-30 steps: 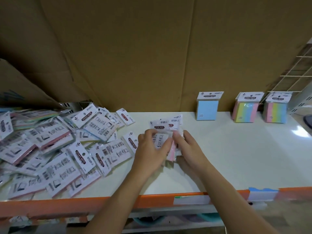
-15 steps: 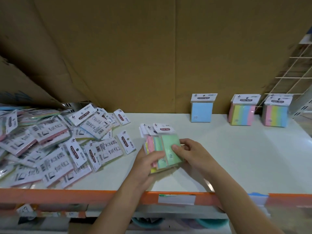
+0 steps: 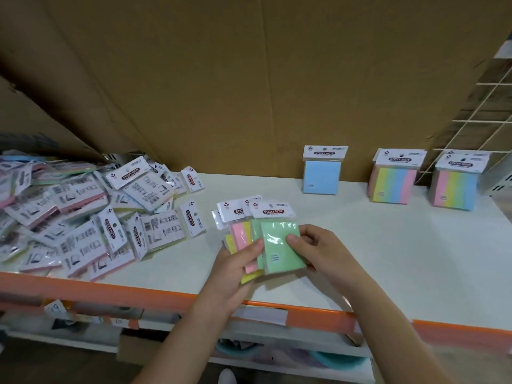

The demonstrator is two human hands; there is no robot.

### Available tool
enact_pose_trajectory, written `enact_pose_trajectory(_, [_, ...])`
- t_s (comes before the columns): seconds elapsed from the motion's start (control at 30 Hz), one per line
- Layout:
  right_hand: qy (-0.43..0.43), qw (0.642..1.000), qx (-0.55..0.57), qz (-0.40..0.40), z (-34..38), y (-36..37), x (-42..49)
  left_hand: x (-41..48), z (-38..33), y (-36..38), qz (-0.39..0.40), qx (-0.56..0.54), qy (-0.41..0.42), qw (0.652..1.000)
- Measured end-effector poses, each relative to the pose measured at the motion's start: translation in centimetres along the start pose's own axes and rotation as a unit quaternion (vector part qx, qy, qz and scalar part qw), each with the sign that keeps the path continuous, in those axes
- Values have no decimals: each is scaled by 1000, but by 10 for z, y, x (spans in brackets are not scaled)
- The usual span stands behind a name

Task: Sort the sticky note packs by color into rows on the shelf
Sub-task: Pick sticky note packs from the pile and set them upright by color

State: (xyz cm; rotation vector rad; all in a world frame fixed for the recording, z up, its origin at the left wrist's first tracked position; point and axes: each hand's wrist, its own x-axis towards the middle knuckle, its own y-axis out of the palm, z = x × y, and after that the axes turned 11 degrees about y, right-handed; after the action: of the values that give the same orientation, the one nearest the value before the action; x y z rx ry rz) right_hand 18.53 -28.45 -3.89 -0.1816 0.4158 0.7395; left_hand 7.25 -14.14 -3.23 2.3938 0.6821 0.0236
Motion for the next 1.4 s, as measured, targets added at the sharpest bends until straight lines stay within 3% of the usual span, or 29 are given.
enact_pose_trajectory(0.23, [14, 995, -77, 60, 6, -6, 12, -3, 1, -10, -40, 8, -17, 999])
enact_pose_trajectory(0.33, [-29, 998, -51, -1, 20, -4, 28, 5, -8, -22, -79, 20, -36, 996])
enact_pose_trajectory(0.4, [-60, 993, -59, -82, 33, -2, 50, 13, -16, -31, -101, 24, -53, 993])
enact_pose_trajectory(0.6, [-58, 946, -205, -244, 56, 26, 122, 25, -38, -56, -73, -30, -87, 993])
enact_pose_trajectory(0.77, [-62, 921, -244, -298, 67, 40, 146, 32, -52, -70, -36, -56, -120, 991])
enact_pose_trajectory(0.93, [-27, 904, -283, -321, 72, 47, 148, 35, -54, -80, -48, -51, -136, 988])
enact_pose_trajectory(1.07, [-32, 911, -208, -354, 63, 55, 118, 35, -53, -83, -31, -43, -126, 991])
enact_pose_trajectory(1.13, [-45, 928, -163, -332, 51, 62, 92, 35, -50, -82, -21, -47, -118, 992])
enact_pose_trajectory(1.27, [1, 973, -175, -150, 33, 78, 37, 36, -43, -75, 18, -27, -103, 994])
enact_pose_trajectory(1.33, [17, 969, -206, -134, 24, 80, 24, 35, -39, -70, 30, 14, -93, 995])
enact_pose_trajectory(1.4, [20, 966, -194, -172, 16, 74, 17, 37, -33, -63, 31, 52, -89, 994])
